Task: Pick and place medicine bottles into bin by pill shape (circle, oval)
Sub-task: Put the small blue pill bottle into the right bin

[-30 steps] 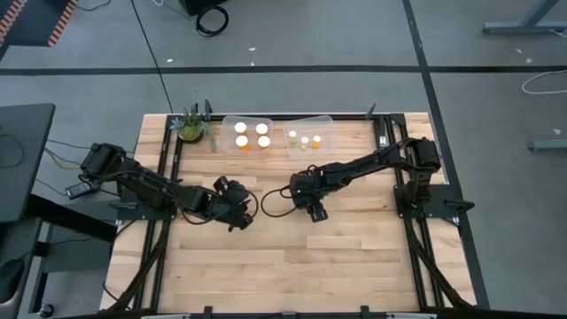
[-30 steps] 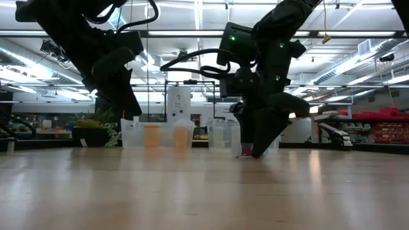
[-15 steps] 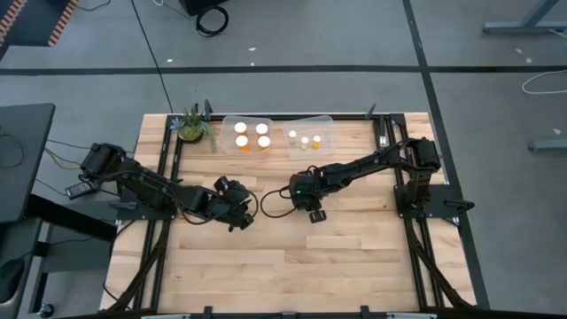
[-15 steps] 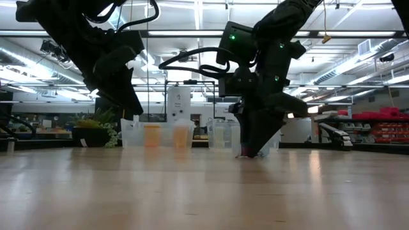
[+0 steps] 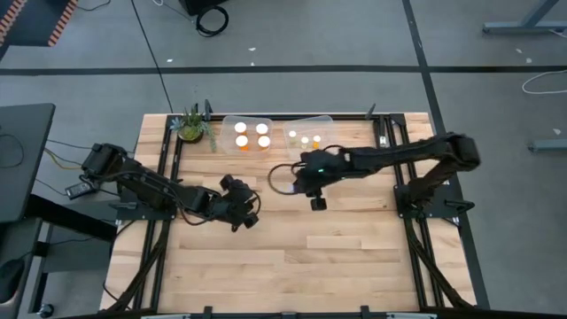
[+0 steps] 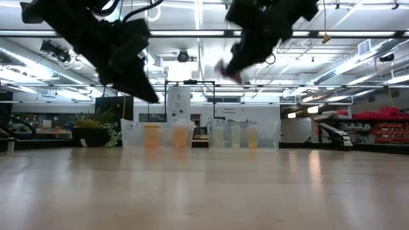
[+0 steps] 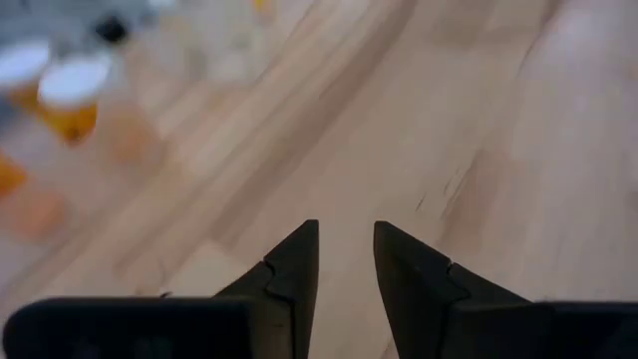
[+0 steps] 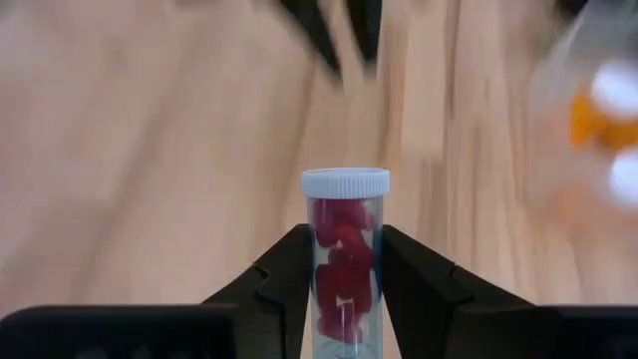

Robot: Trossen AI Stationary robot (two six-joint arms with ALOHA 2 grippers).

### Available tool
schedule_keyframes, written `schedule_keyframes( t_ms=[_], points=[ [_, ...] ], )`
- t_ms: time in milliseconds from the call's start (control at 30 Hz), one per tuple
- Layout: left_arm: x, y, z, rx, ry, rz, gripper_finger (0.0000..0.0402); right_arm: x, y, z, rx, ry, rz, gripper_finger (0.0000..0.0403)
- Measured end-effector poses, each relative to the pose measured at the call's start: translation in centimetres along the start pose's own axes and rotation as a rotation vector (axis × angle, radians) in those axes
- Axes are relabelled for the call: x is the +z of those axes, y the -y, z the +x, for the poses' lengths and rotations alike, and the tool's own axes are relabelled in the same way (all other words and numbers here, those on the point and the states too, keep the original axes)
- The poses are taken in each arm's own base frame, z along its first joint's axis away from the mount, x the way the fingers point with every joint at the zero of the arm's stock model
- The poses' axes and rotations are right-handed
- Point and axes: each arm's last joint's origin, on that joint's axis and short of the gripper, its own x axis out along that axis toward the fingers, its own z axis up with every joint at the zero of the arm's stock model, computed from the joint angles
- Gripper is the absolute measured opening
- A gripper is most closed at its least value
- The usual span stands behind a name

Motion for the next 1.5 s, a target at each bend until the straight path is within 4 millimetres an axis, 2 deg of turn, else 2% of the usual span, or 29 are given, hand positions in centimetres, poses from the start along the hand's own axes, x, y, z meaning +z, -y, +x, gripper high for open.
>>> schedule_keyframes(
  t_ms=[100,200,433,567,667,833,1000,1167,1300,1500],
  points=[
    [0.8,0.9,0.4,-0.043,0.089,0.058,0.0107,0.3,-0.2,-2.0,-0.012,0.166,0.008,0.0121],
    [1.5,1.6,0.6,-0.081,0.176,0.127,0.0108,-0.5,-0.5,-3.3,-0.029,0.313,0.010,0.0122],
    [4.3,2.6,0.4,-0.122,0.448,0.231,0.0108,-2.6,-1.5,-4.7,0.039,0.569,-0.015,0.0122],
    [5.8,2.3,0.6,-0.159,0.579,0.262,0.0108,-2.5,-2.3,-5.1,0.047,0.684,-0.066,0.0122],
    [6.5,1.8,1.1,-0.213,0.618,0.250,0.0108,-2.0,-3.0,-5.4,0.073,0.751,-0.115,0.0122],
    [6.3,1.5,2.3,-0.256,0.593,0.212,0.0125,-1.4,-3.4,-5.9,0.065,0.829,-0.165,0.0122],
    [5.8,2.2,2.8,-0.291,0.621,0.212,0.0181,-1.4,-3.5,-5.8,0.078,0.840,-0.177,0.0122],
    [5.7,2.8,3.2,-0.336,0.666,0.254,0.0229,-1.4,-3.7,-4.6,0.084,0.835,-0.183,0.0122],
    [6.2,3.6,3.6,-0.334,0.681,0.278,0.0242,-1.3,-3.8,-3.6,0.087,0.849,-0.186,0.0122],
    [6.2,5.1,4.4,-0.332,0.684,0.342,0.0233,-1.4,-4.0,-2.5,0.087,0.860,-0.200,0.0122]
  ],
)
